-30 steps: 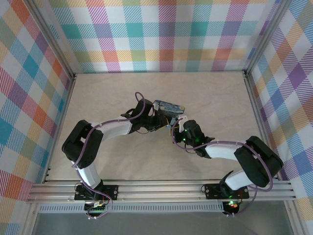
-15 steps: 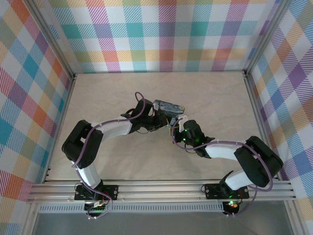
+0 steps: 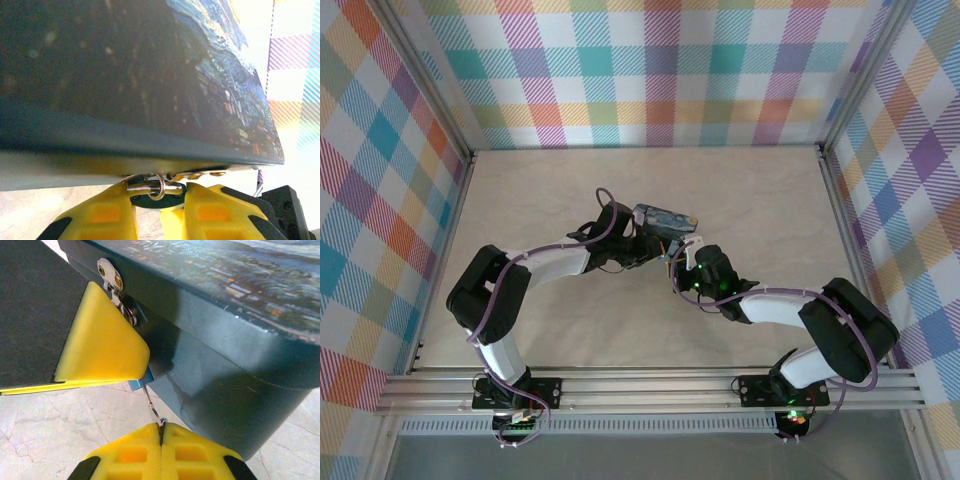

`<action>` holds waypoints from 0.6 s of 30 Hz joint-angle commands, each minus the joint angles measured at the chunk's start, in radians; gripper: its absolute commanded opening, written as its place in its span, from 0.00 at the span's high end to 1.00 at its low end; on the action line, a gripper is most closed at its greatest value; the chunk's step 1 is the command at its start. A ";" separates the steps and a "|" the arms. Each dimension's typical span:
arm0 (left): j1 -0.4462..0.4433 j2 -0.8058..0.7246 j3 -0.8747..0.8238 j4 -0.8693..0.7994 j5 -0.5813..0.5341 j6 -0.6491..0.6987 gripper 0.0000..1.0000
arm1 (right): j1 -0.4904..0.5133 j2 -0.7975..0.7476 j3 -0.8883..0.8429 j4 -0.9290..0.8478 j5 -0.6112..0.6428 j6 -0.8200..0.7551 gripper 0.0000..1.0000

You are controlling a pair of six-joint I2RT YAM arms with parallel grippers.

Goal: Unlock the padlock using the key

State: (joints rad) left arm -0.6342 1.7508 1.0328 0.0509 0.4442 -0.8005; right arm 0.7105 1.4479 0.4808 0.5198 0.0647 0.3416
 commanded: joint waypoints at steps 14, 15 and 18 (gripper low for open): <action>-0.020 -0.007 0.004 -0.008 0.029 -0.016 0.87 | 0.033 -0.032 0.038 0.118 -0.019 -0.015 1.00; -0.021 -0.006 0.004 -0.006 0.029 -0.017 0.87 | 0.033 -0.033 0.040 0.118 -0.020 -0.015 1.00; -0.021 -0.004 0.002 -0.006 0.029 -0.022 0.87 | 0.035 -0.035 0.038 0.118 -0.019 -0.015 1.00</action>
State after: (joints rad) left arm -0.6342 1.7508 1.0328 0.0502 0.4438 -0.8040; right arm 0.7216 1.4475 0.4808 0.5186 0.0849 0.3351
